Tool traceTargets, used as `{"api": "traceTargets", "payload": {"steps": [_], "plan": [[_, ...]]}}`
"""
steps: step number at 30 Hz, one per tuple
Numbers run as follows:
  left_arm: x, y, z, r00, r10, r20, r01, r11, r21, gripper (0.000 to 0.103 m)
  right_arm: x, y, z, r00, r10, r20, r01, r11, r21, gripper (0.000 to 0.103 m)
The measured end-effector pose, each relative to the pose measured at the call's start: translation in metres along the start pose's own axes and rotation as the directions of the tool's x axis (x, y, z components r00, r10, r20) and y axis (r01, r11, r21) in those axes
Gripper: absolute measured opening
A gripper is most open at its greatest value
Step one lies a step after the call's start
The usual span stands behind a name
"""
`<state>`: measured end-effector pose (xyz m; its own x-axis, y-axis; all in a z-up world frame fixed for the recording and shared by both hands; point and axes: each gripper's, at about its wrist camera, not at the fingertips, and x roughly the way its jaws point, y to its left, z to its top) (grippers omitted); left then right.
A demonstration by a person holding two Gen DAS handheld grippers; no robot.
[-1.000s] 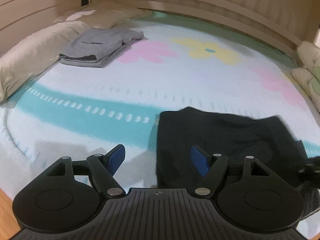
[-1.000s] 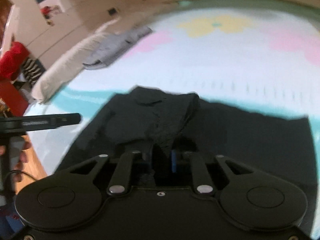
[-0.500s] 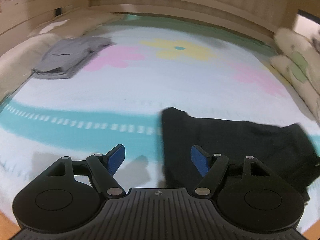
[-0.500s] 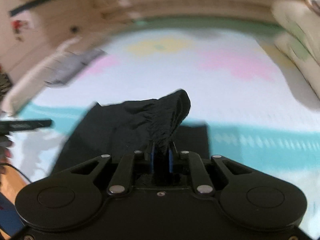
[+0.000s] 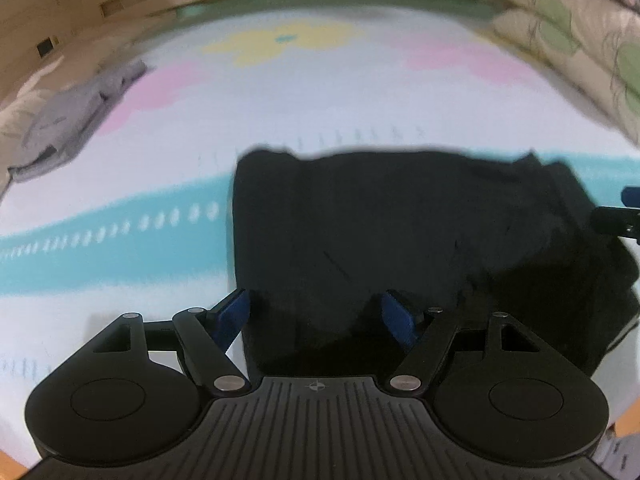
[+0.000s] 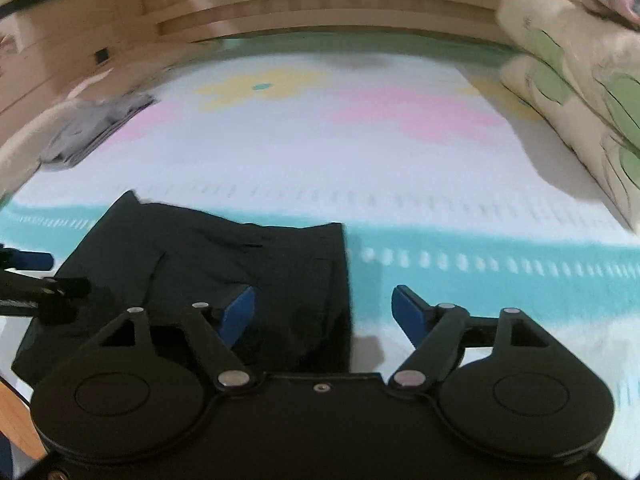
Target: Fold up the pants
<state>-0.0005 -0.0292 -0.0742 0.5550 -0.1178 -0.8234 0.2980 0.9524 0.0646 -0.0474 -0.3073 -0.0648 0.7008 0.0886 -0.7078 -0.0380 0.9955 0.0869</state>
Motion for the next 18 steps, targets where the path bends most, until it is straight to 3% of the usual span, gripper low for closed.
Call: {"api": "traceTargets", "payload": {"steps": [3, 6, 7, 9, 12, 14, 18], "plan": [[0.005, 0.005, -0.010, 1.000, -0.003, -0.004, 0.003, 1.000, -0.009, 0.087, 0.019, 0.013, -0.008, 0.998, 0.012, -0.062, -0.016, 0.998, -0.064, 0.081], [0.009, 0.015, -0.013, 1.000, -0.019, -0.017, 0.018, 0.998, -0.066, 0.102, 0.038, 0.016, -0.023, 0.992, -0.012, -0.124, -0.001, 0.994, -0.105, 0.094], [0.012, 0.020, -0.013, 0.999, -0.034, -0.032, 0.030, 0.994, -0.101, 0.103, 0.040, 0.013, -0.026, 0.993, -0.014, -0.115, 0.004, 0.996, -0.087, 0.100], [0.016, 0.028, -0.013, 0.995, -0.075, -0.062, 0.063, 0.983, -0.172, 0.103, 0.044, 0.002, -0.027, 0.992, -0.009, -0.127, 0.006, 1.000, -0.020, 0.102], [0.012, 0.026, -0.007, 0.995, -0.071, -0.070, 0.060, 0.986, -0.154, 0.102, 0.051, -0.011, -0.023, 0.983, 0.040, -0.178, -0.024, 0.996, 0.088, 0.103], [0.004, 0.026, -0.005, 0.997, -0.058, -0.042, 0.050, 0.985, -0.163, 0.101, 0.049, -0.011, -0.018, 0.981, 0.042, -0.188, -0.027, 0.996, 0.085, 0.102], [-0.009, 0.028, 0.002, 1.000, -0.009, 0.014, 0.012, 0.985, -0.174, 0.101, 0.033, -0.011, -0.005, 0.995, 0.040, -0.088, -0.030, 0.994, 0.107, 0.102]]}}
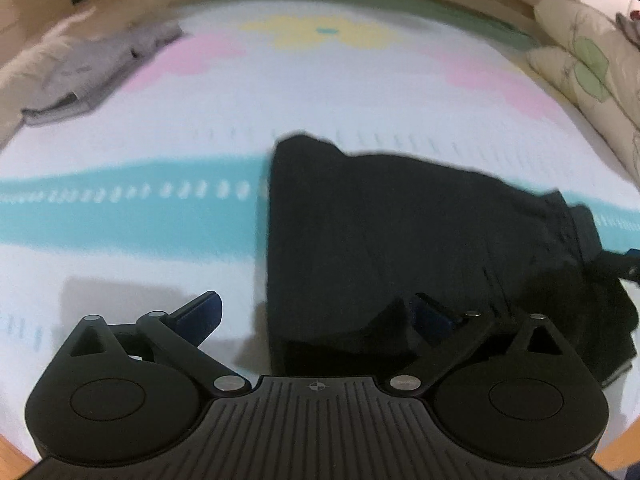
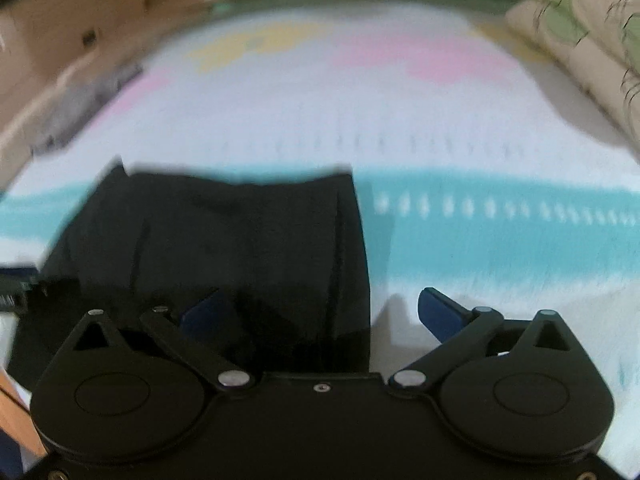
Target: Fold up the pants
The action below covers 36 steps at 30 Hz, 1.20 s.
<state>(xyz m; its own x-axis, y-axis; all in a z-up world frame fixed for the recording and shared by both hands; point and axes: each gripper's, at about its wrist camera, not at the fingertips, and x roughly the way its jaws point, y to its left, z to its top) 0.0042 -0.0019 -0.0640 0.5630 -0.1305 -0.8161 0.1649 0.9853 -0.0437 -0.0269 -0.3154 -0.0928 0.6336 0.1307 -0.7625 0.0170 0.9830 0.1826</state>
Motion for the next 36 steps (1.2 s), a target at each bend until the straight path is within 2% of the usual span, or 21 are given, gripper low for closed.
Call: {"api": "traceTargets", "payload": {"steps": [4, 7, 12, 17, 19, 26, 36], "plan": [[0.004, -0.001, 0.010, 1.000, 0.026, -0.005, -0.026, 1.000, -0.017, 0.101, 0.001, 0.004, 0.015, 0.999, 0.011, 0.048, -0.013, 0.999, 0.042, 0.103], [0.017, 0.000, 0.015, 0.998, 0.027, -0.052, -0.029, 0.999, -0.042, 0.101, 0.017, 0.010, 0.023, 0.999, -0.009, 0.035, 0.008, 0.999, 0.038, 0.103], [0.028, -0.002, 0.017, 0.996, 0.025, -0.086, -0.029, 0.998, -0.047, 0.102, 0.046, 0.019, 0.027, 0.998, -0.061, -0.007, 0.061, 0.998, 0.007, 0.103], [0.038, -0.001, 0.018, 0.992, -0.005, -0.123, -0.004, 0.997, -0.075, 0.102, 0.065, 0.020, 0.027, 0.995, -0.068, -0.066, 0.070, 0.997, 0.018, 0.103], [0.040, -0.003, 0.017, 0.991, -0.009, -0.130, -0.001, 0.997, -0.076, 0.103, 0.067, 0.020, 0.025, 0.995, -0.073, -0.062, 0.074, 0.997, 0.013, 0.103], [0.041, -0.003, 0.015, 0.993, -0.022, -0.120, 0.014, 0.998, -0.064, 0.103, 0.064, 0.021, 0.022, 0.996, -0.064, -0.056, 0.064, 0.998, -0.008, 0.103], [0.034, 0.000, 0.003, 0.995, -0.071, -0.070, 0.070, 0.997, -0.019, 0.103, 0.036, 0.006, 0.004, 0.997, 0.023, -0.071, -0.024, 1.000, -0.010, 0.103]]}}
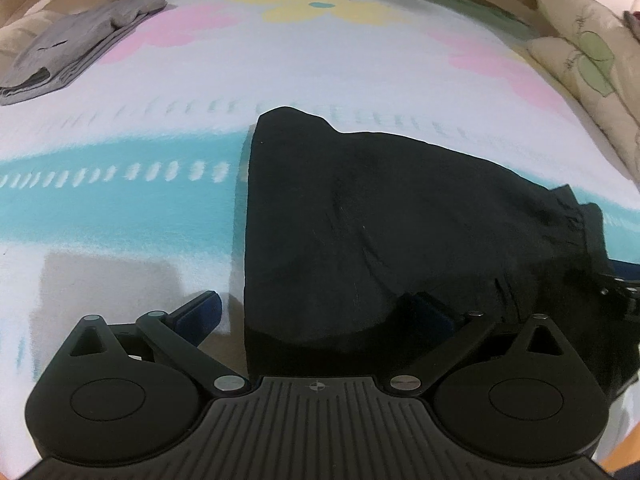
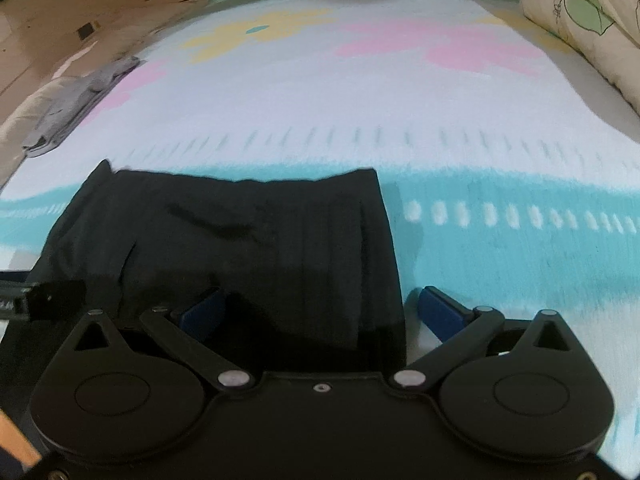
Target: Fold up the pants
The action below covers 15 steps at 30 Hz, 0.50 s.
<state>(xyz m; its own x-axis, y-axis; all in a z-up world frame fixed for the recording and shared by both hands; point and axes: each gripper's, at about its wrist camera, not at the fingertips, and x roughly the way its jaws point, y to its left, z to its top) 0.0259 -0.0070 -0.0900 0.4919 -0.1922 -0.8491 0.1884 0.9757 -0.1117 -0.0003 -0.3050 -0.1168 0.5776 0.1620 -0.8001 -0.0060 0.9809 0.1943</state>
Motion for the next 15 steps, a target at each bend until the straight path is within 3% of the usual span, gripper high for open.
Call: {"api": "traceTargets", "payload": {"steps": [8, 15], "plan": [[-0.008, 0.010, -0.012, 0.996, -0.082, 0.024, 0.081, 0.996, 0.039, 0.102, -0.019, -0.009, -0.021, 0.996, 0.088, 0.028, -0.086, 0.994, -0.075, 0.103], [-0.003, 0.008, -0.006, 0.997, -0.077, 0.024, 0.076, 0.997, 0.027, 0.101, -0.021, -0.012, -0.017, 0.992, 0.129, -0.009, -0.130, 0.989, -0.075, 0.103]]}}
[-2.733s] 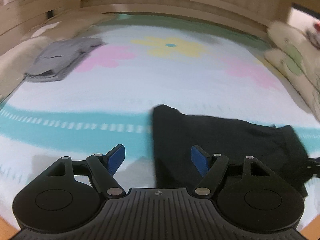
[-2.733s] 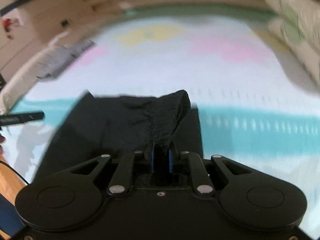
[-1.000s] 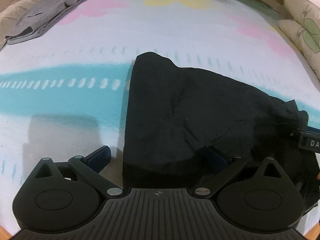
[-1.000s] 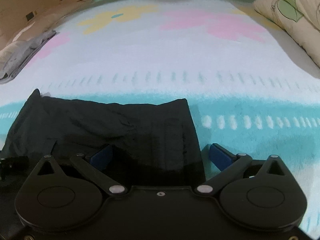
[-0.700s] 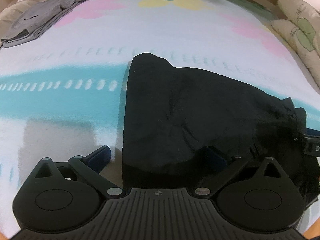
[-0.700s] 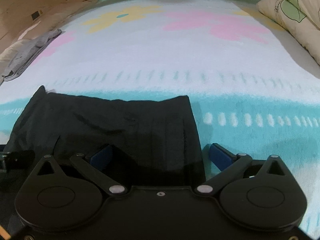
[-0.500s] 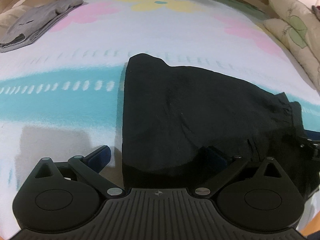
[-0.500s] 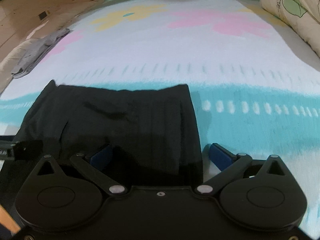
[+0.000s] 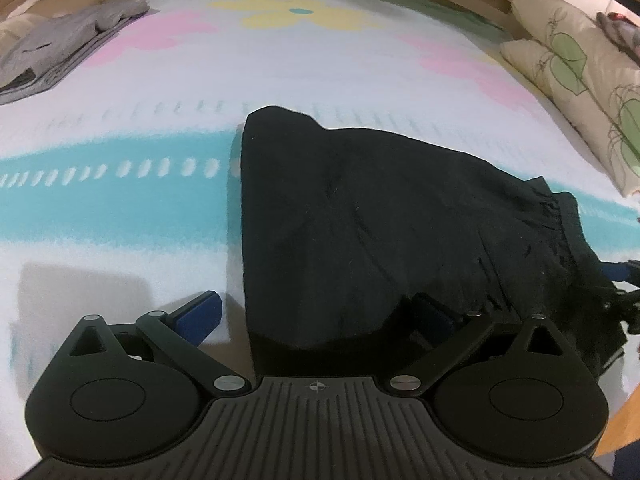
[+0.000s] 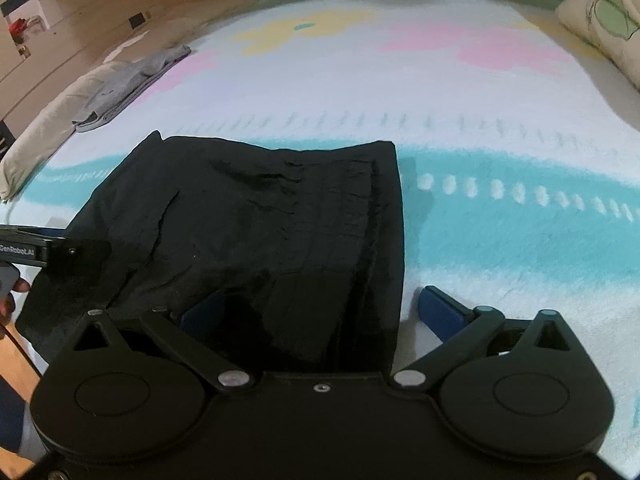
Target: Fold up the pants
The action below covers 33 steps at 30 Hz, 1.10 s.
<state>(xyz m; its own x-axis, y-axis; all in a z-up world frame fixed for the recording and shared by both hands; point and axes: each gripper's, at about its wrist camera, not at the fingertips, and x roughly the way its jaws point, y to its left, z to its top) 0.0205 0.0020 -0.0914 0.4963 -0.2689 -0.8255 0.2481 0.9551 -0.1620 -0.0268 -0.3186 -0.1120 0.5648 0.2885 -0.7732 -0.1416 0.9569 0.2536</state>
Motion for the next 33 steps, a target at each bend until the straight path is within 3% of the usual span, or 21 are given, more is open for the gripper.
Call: {"api": "traceTargets", "payload": {"steps": [3, 5, 6, 8, 10, 16, 21, 26, 33], "plan": [[0.001, -0.004, 0.003, 1.000, 0.000, 0.015, 0.000, 1.000, 0.017, 0.087, 0.000, -0.004, 0.003, 0.999, 0.052, -0.010, -0.052, 0.998, 0.031, 0.100], [-0.001, -0.007, 0.004, 1.000, -0.002, 0.026, 0.002, 1.000, 0.025, 0.070, -0.001, -0.005, 0.003, 0.996, 0.090, 0.008, -0.090, 0.995, 0.051, 0.065], [-0.001, -0.009, 0.004, 1.000, 0.003, 0.027, -0.004, 1.000, 0.027, 0.066, -0.002, -0.005, 0.004, 0.996, 0.084, 0.013, -0.085, 0.995, 0.057, 0.061], [-0.002, -0.014, 0.005, 0.999, -0.002, 0.036, 0.001, 0.999, 0.035, 0.036, -0.001, -0.005, 0.004, 0.994, 0.113, 0.009, -0.114, 0.991, 0.076, 0.045], [-0.005, -0.020, 0.005, 0.999, 0.006, 0.044, -0.008, 0.999, 0.048, 0.026, -0.001, -0.005, 0.005, 0.990, 0.141, 0.015, -0.142, 0.985, 0.098, 0.037], [-0.021, -0.049, 0.003, 0.987, 0.093, 0.129, -0.114, 0.980, 0.163, 0.017, -0.019, 0.021, 0.010, 0.996, 0.074, 0.052, -0.073, 0.997, -0.024, 0.027], [-0.041, -0.056, 0.018, 0.976, 0.088, 0.202, -0.119, 0.981, 0.151, 0.016, -0.035, 0.031, 0.021, 0.993, 0.073, 0.095, -0.068, 0.996, -0.050, 0.026], [-0.047, -0.062, 0.060, 0.955, 0.114, 0.275, -0.164, 0.972, 0.167, 0.016, -0.044, 0.038, 0.047, 0.983, 0.076, 0.168, -0.069, 0.997, -0.045, 0.025], [-0.018, -0.058, 0.127, 0.947, 0.132, 0.294, -0.187, 0.968, 0.166, 0.017, -0.029, 0.039, 0.118, 0.971, 0.033, 0.237, -0.019, 0.998, -0.061, 0.025]]}}
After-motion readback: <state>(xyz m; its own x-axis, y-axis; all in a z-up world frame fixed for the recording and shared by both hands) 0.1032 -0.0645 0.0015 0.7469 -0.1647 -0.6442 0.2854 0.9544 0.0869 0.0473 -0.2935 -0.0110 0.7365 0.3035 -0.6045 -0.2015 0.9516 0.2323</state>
